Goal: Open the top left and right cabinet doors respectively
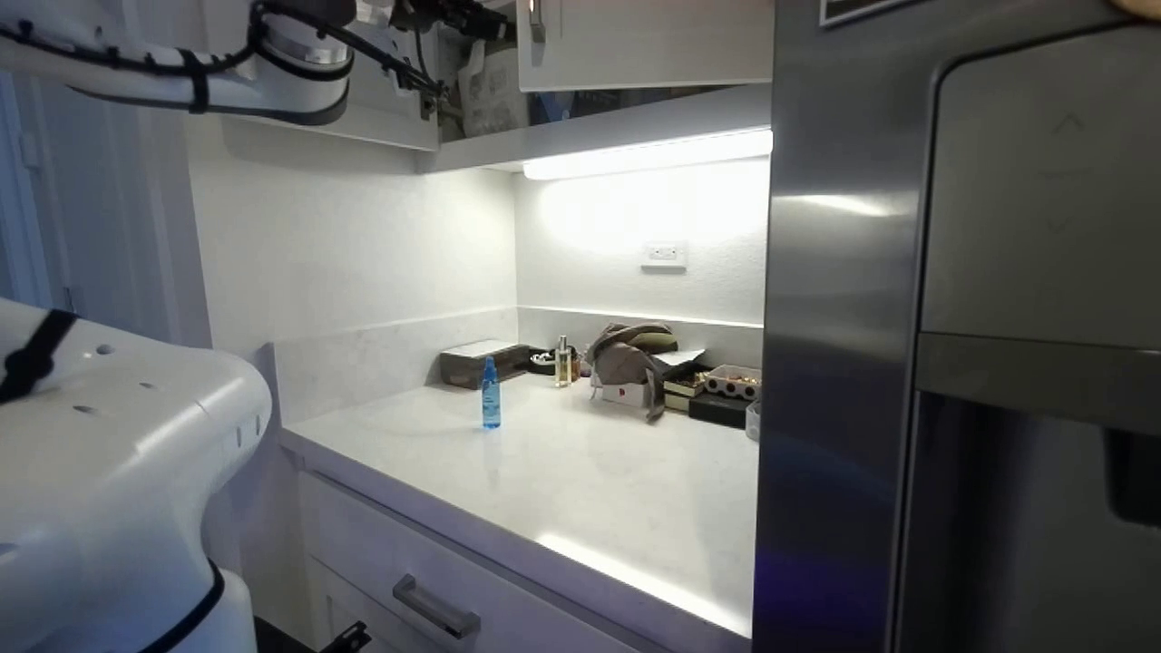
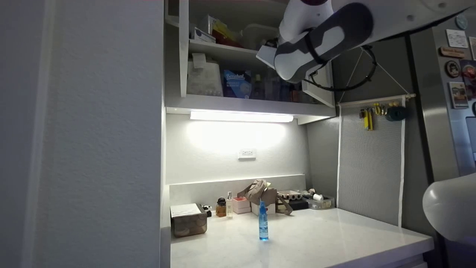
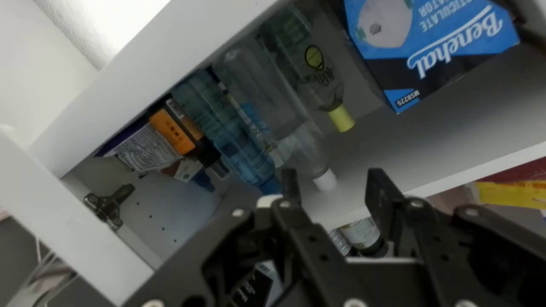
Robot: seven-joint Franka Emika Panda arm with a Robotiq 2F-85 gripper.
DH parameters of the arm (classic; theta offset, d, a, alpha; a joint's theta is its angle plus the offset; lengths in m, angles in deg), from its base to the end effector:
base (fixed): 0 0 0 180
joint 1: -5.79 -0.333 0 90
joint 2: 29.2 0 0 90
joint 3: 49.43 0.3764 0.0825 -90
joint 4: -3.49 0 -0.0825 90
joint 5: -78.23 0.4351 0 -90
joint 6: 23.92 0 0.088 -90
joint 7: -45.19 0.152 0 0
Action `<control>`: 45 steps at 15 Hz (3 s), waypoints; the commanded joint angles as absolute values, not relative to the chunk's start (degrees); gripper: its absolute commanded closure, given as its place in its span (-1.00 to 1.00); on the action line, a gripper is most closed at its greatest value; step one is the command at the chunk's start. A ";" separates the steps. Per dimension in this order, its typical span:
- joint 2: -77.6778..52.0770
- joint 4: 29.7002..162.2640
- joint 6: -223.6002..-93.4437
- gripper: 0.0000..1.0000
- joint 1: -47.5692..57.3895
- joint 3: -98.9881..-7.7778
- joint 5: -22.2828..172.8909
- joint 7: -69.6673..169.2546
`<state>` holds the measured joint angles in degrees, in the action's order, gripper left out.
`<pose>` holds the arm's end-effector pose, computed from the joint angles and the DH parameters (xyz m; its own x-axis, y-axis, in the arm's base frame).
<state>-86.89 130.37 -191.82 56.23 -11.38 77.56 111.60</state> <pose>0.4136 0.1255 0.8292 -0.2791 -0.4912 0.8252 -0.3532 -0.7465 -0.5638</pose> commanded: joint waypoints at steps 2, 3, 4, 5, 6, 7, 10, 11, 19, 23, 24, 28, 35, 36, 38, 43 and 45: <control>-92.76 127.04 -193.42 0.86 71.49 -7.93 79.48 120.61; -94.13 126.75 -193.48 0.97 74.25 -7.85 79.79 121.94; -95.57 126.55 -193.36 1.00 76.85 -8.14 79.98 122.86; -96.37 126.34 -193.11 1.00 78.57 -8.46 79.90 122.90; -97.08 126.33 -193.04 1.00 80.11 -8.94 79.98 122.88; -97.54 126.23 -192.98 1.00 80.88 -9.25 79.94 122.31; -97.45 126.86 -193.13 1.00 81.57 -10.86 79.78 120.03; -97.39 126.98 -193.15 1.00 81.78 -11.39 79.74 119.55; -92.42 127.93 -193.09 1.00 81.26 -15.08 79.74 114.39; -88.63 127.22 -192.16 1.00 80.96 -16.38 79.81 112.92; -87.82 127.21 -192.09 1.00 80.85 -16.81 79.79 112.72; -84.97 127.26 -192.28 1.00 79.60 -19.02 79.78 111.43; -81.44 126.83 -192.06 1.00 77.22 -22.34 79.88 110.07; -81.07 126.63 -191.87 1.00 77.10 -22.75 79.96 110.33; -80.31 126.18 -191.67 1.00 77.07 -23.43 80.06 110.77; -78.18 125.00 -191.12 1.00 77.29 -24.86 80.05 111.14; -77.34 124.43 -190.76 1.00 77.71 -25.07 79.98 111.54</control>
<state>-79.69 127.05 -192.34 77.73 -24.46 79.51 111.63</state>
